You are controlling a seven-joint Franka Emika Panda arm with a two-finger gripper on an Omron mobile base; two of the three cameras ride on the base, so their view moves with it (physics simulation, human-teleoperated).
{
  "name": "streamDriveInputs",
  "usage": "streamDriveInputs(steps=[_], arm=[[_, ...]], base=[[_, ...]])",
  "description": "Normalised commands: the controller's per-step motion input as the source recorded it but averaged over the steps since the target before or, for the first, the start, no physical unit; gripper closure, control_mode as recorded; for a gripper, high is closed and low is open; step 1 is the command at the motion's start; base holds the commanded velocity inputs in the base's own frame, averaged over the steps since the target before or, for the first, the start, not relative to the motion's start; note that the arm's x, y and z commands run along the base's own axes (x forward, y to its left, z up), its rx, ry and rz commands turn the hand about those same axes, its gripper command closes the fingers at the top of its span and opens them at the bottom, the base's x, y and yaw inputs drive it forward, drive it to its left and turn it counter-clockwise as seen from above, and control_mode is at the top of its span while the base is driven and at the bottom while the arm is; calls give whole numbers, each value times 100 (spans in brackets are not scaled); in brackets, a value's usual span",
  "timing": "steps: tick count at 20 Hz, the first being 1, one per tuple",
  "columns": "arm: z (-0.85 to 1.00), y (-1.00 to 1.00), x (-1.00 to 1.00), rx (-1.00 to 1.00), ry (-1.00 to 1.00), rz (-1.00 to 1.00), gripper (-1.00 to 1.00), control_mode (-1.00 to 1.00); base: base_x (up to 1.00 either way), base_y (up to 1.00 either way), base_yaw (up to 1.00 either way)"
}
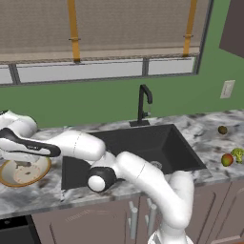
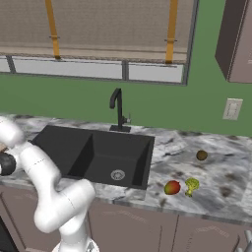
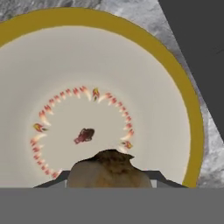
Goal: There is a mixed pile of frozen fruits and vegetables on the counter. Locate all the frozen vegetables and place the items in a bowl on the counter. Take all the frozen fruits and defrost them in a running sink.
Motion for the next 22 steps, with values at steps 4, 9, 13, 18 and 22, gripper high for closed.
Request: streamDriveInputs(steps=[4,9,13,18,22], arm=[[-30,-10,0,0,-1,0,100,-100],[-36,0,0,0,0,0,100,-100],[-14,0,0,0,4,0,-100,-100],[52,0,0,0,19,-1,-100,-100],[33,0,0,-1,7,0,-100,-100]], base=[[0,0,0],[0,0,0],[0,0,0],[0,0,0],[0,0,0]])
